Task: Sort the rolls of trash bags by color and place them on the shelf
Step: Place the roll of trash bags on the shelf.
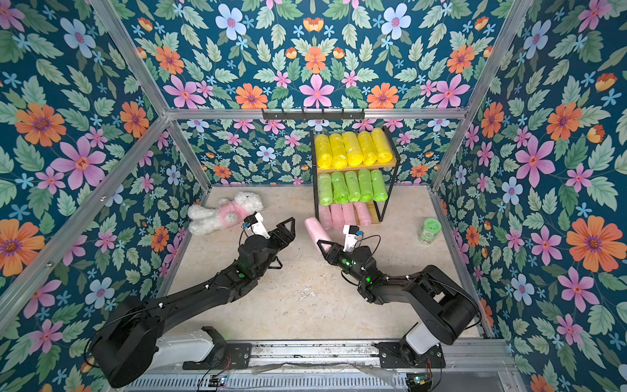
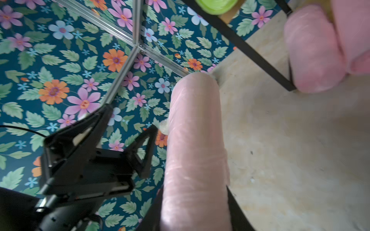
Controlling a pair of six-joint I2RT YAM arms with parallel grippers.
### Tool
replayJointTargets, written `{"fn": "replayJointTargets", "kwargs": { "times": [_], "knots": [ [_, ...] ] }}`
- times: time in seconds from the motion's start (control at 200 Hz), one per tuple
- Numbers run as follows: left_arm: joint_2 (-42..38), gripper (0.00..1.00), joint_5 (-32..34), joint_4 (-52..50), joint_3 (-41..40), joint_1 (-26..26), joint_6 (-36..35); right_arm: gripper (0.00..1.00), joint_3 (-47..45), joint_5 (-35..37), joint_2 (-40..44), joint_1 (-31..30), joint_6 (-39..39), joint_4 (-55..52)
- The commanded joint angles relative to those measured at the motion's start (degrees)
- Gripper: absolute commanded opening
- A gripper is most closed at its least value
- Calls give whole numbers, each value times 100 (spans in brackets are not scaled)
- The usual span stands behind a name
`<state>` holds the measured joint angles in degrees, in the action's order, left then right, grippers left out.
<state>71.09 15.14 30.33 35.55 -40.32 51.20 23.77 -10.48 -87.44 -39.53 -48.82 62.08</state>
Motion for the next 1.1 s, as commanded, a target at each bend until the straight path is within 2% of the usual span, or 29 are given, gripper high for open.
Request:
{"fn": "replayJointTargets", "kwargs": {
  "times": [0.0,0.215,0.43,0.575,0.75,1.095],
  "knots": [
    [-60,90,-393,-903,178,160,-1111,32,-228,-323,222,244,541,-477],
    [49,90,-815,-1499,555,323,-1938,32,-562,-452,786,1224,978,-1322],
    [209,90,-1118,-1469,678,323,-2093,32,-425,-521,1351,2403,1400,-2153],
    [417,90,-1353,-1453,817,323,-2119,32,-115,-502,1416,2988,1574,-2452],
    [590,90,-1602,-1442,995,323,-2173,32,454,-380,948,3247,1719,-2570],
    [720,90,-1802,-1520,1141,329,-2193,32,1452,-214,-456,3276,1803,-2190]
  ]
}}
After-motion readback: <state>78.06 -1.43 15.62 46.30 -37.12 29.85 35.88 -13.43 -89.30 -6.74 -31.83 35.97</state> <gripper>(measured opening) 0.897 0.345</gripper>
